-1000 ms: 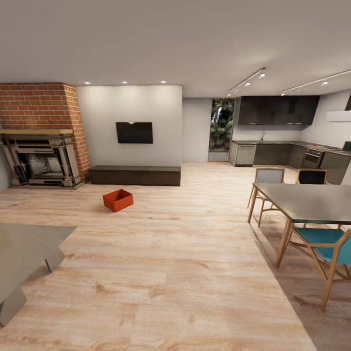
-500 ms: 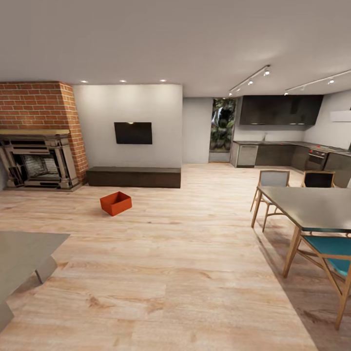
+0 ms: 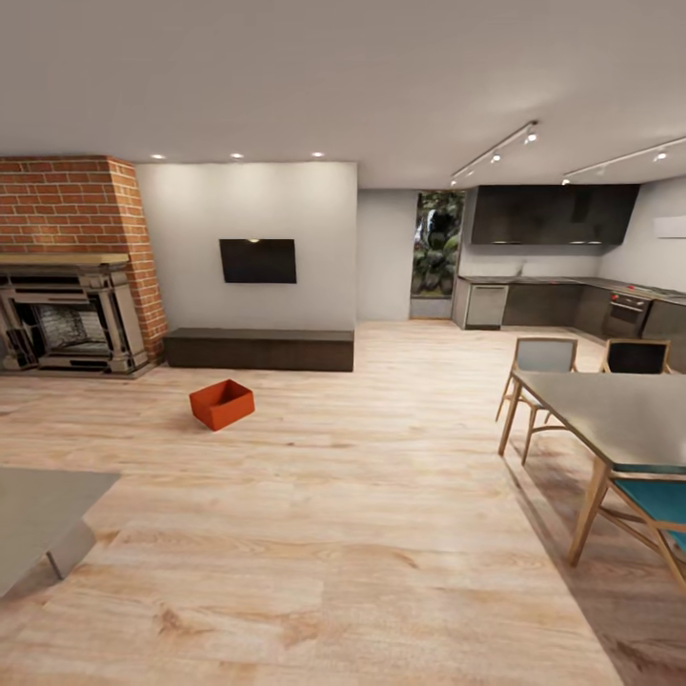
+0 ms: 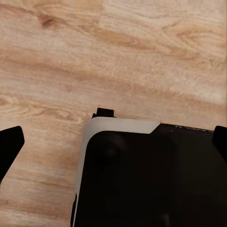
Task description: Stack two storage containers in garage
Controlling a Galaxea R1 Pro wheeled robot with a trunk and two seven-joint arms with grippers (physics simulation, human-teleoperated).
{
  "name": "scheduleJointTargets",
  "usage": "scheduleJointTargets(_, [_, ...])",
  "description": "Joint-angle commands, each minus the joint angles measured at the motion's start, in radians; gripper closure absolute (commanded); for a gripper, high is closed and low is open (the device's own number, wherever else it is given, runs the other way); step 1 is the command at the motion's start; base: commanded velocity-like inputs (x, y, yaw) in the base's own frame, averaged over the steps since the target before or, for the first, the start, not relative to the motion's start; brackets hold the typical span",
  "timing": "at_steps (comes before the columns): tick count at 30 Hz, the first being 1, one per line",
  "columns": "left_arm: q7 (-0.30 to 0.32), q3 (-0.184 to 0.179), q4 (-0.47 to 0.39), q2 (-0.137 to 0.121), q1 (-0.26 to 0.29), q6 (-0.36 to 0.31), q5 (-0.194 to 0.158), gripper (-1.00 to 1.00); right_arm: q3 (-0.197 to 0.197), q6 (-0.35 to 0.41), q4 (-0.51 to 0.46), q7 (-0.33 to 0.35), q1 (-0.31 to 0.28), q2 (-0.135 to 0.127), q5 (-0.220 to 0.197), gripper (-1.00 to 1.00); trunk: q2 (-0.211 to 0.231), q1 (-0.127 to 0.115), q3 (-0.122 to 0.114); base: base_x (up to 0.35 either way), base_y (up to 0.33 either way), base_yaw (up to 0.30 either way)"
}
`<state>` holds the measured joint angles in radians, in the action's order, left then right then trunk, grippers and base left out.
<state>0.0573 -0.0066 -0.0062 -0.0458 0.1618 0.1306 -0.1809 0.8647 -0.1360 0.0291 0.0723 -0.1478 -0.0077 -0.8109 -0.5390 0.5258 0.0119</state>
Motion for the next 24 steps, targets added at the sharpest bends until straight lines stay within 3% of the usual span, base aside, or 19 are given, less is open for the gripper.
scheduleJointTargets(1, [0.006,-0.001,0.002,0.000,0.001,0.003,-0.009,-1.00,0.007,-0.004,0.003,0.007,-0.001,0.001,-0.011,-1.00,-0.001,0.001,0.001,0.324,0.000,0.000])
scheduleJointTargets(10, [0.006,-0.001,0.001,0.000,0.001,0.003,-0.009,-1.00,0.007,-0.004,0.003,0.008,0.000,0.001,-0.011,-1.00,-0.001,0.001,0.001,0.324,0.000,0.012])
scheduleJointTargets(19, [0.006,-0.001,0.001,0.000,0.001,0.003,-0.009,-1.00,0.007,-0.004,0.003,0.008,0.000,0.001,-0.011,-1.00,-0.001,0.001,0.001,0.324,0.000,0.216])
scheduleJointTargets(24, [0.006,-0.001,0.001,0.000,0.001,0.003,-0.009,-1.00,0.007,-0.004,0.003,0.008,-0.001,0.000,-0.010,-1.00,-0.001,0.001,0.001,0.324,0.000,0.049])
